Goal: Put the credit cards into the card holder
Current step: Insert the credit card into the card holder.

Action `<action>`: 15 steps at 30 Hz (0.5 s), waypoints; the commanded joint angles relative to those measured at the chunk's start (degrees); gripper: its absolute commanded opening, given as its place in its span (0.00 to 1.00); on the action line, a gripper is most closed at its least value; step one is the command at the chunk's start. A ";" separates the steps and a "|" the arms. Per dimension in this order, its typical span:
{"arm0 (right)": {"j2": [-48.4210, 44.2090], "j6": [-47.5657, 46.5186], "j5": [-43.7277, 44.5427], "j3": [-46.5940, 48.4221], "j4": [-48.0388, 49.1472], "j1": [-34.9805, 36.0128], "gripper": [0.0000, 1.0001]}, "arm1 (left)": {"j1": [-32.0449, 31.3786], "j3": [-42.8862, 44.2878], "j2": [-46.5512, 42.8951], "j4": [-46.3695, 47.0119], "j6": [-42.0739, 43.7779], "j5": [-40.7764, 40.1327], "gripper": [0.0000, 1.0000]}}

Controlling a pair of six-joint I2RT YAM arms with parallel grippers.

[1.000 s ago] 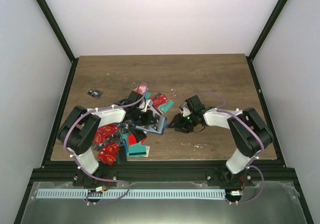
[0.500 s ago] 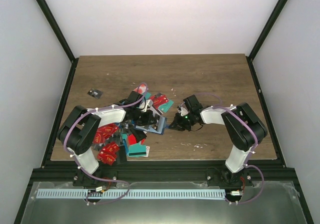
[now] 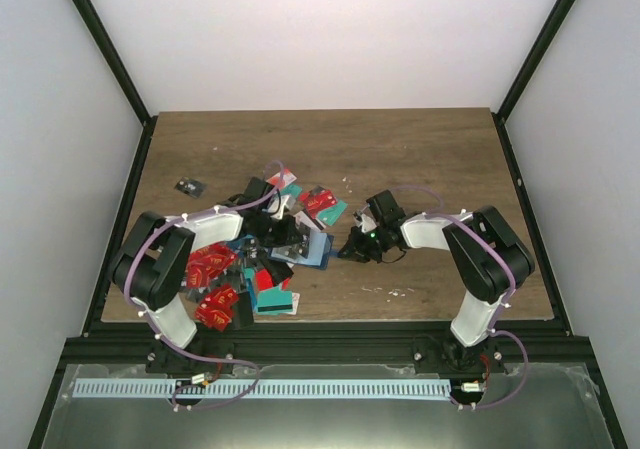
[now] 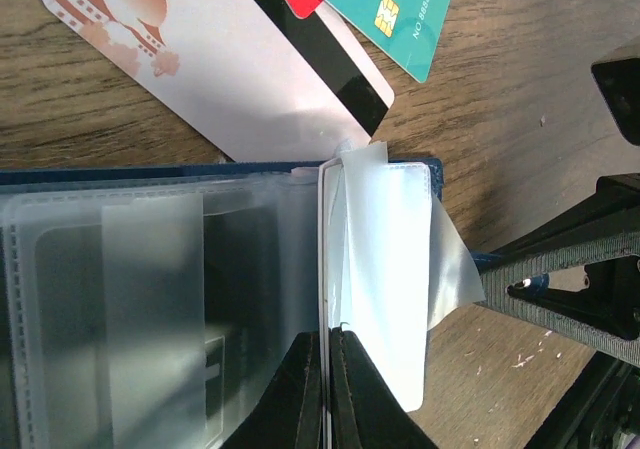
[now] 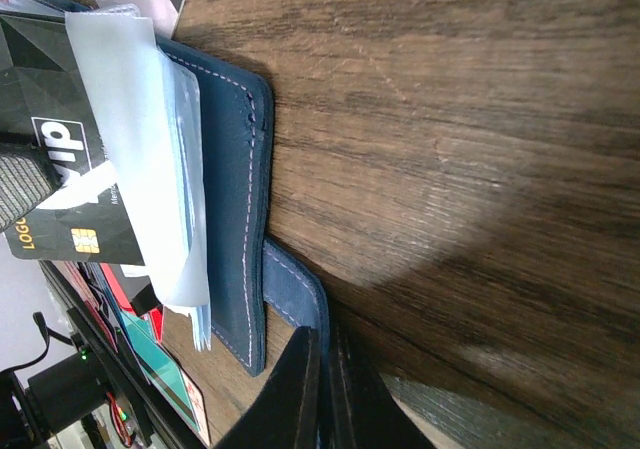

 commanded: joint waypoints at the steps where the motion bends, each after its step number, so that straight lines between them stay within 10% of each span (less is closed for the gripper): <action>1: 1.38 -0.99 4.11 -1.22 -4.77 -0.38 0.01 | 0.72 0.21 -0.40 -4.36 2.01 -3.86 0.04; 15: 3.13 -0.77 1.17 -0.95 -2.62 -0.39 0.01 | 0.38 -4.41 3.58 6.75 -3.59 2.33 0.04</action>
